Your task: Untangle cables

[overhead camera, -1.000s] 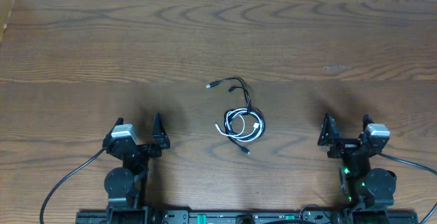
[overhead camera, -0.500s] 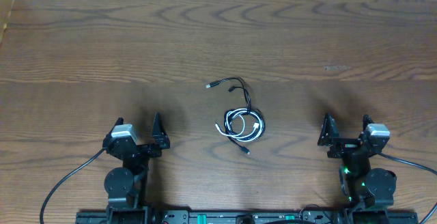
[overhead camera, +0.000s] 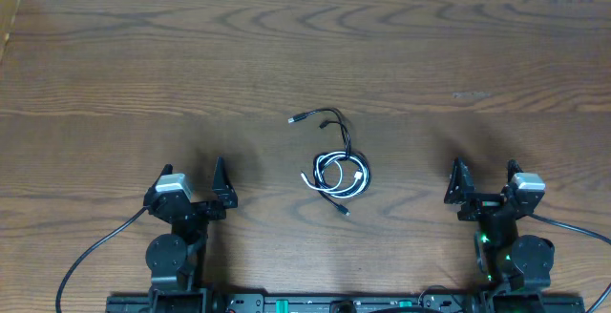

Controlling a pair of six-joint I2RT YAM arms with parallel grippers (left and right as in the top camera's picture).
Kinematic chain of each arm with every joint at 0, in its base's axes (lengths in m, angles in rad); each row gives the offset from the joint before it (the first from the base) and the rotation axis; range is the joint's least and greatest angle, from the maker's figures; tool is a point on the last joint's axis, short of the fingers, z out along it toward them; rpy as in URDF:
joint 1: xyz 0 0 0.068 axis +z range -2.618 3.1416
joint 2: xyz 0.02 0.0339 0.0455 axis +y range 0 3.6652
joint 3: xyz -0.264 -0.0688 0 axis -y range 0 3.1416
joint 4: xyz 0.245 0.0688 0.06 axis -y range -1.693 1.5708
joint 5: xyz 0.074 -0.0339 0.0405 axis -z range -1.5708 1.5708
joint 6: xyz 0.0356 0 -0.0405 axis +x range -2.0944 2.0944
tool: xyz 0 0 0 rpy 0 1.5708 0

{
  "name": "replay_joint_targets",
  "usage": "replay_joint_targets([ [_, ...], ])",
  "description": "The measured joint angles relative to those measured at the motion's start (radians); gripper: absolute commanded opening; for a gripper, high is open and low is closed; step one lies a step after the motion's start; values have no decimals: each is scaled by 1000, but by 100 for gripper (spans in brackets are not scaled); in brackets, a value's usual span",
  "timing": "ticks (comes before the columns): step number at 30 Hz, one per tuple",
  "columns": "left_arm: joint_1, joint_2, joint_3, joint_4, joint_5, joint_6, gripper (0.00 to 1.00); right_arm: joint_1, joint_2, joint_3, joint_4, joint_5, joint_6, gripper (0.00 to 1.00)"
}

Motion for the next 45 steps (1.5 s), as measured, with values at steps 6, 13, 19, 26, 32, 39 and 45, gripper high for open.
replay_joint_targets([
  [6, 0, 0, 0, 0, 0, 0, 100, 0, 0, 0, 0, 0, 0, 99],
  [13, 0, 0, 0, 0, 0, -3, 100, 0, 0, 0, 1, -5, 4, 99],
  [19, 0, 0, 0, 0, 8, -27, 100, 0, 0, 0, 2, -27, 14, 99],
  [26, 0, 71, 31, -42, 61, -28, 100, 0, 0, 0, 9, -59, 15, 99],
  [32, 0, 201, 121, -51, 89, -28, 100, 0, 1, 2, 8, -100, 14, 99],
  [39, 0, 392, 325, -119, 144, -27, 100, 0, 58, 62, 2, -135, 14, 99],
  [45, 0, 594, 514, -225, 198, -27, 100, 0, 209, 188, -3, -178, -2, 99],
])
